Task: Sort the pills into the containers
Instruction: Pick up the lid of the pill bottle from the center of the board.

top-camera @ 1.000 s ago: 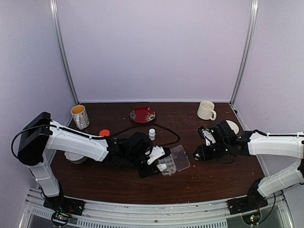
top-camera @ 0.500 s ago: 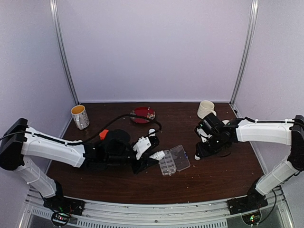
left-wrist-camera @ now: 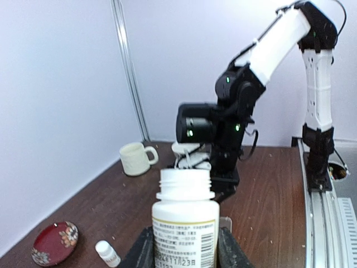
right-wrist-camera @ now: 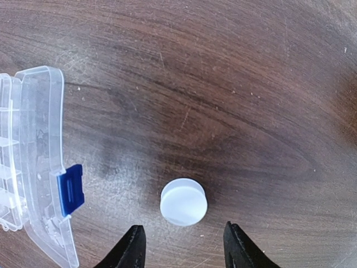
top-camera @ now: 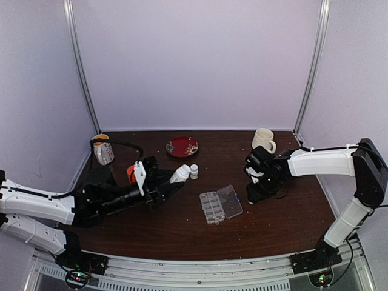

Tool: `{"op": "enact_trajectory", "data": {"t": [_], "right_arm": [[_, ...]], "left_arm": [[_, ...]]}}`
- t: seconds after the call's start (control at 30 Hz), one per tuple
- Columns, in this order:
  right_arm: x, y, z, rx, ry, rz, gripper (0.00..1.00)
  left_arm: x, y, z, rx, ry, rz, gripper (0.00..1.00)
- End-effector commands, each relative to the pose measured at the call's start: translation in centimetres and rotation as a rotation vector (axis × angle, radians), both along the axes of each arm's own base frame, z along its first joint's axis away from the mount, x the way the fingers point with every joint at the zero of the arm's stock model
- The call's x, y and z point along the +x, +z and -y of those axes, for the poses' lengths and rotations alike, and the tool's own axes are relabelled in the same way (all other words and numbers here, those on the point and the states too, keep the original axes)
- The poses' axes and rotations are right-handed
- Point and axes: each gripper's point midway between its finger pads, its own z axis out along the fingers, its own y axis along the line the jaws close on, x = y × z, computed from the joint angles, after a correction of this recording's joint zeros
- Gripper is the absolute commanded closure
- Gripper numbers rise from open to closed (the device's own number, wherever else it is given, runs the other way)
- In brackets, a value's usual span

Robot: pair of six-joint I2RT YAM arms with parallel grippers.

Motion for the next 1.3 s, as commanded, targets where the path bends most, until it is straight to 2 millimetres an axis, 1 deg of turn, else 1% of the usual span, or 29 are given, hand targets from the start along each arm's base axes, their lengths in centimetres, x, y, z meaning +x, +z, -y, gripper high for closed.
{"op": "enact_trajectory", "data": {"t": [0.0,0.2,0.37,0.47,0.57,0.8,0.9,1.07,1.17,1.27], "right_arm": [[1.0,0.2,-0.4,-0.009,0.013,0.006,0.5],[1.3,-0.7,-0.3,-0.033,0.016,-0.012,0.51],[1.5,-1.2,-0.1,-0.04,0.007,-0.018,0.52],[1.6,-1.4,-0.2,-0.036,0.008,-0.024,0.55],[1.8,-1.4,-0.4,-0.035,0.011,-0.024,0.56],[1.9,-2.0,-0.5,-0.046,0.015,-0.037,0.57],[2.0,-2.0,-0.3,-0.059,0.013,-0.036,0.61],[2.0,-2.1,-0.2,-0.062,0.011,-0.037,0.65],[2.0,-2.1,-0.2,-0.064,0.009,-0.037,0.71],[2.2,-1.3,-0.1,-0.057,0.004,-0.013,0.74]], "left_arm": [[-0.2,6.6,-2.9,-0.225,0.062,0.161,1.0],[-0.8,10.7,-6.3,-0.333,0.133,0.265,1.0],[-2.1,14.3,-9.5,-0.426,0.166,0.348,1.0],[-2.9,15.9,-11.1,-0.465,0.177,0.383,1.0],[-3.1,16.1,-11.4,-0.443,0.18,0.395,1.0],[-3.0,15.7,-11.5,-0.417,0.192,0.394,1.0],[-2.7,15.5,-11.5,-0.407,0.201,0.39,1.0],[-2.9,15.6,-11.5,-0.403,0.197,0.401,1.0],[-2.9,15.6,-11.5,-0.396,0.196,0.402,1.0],[-2.8,15.3,-11.2,-0.386,0.192,0.395,1.0]]}}
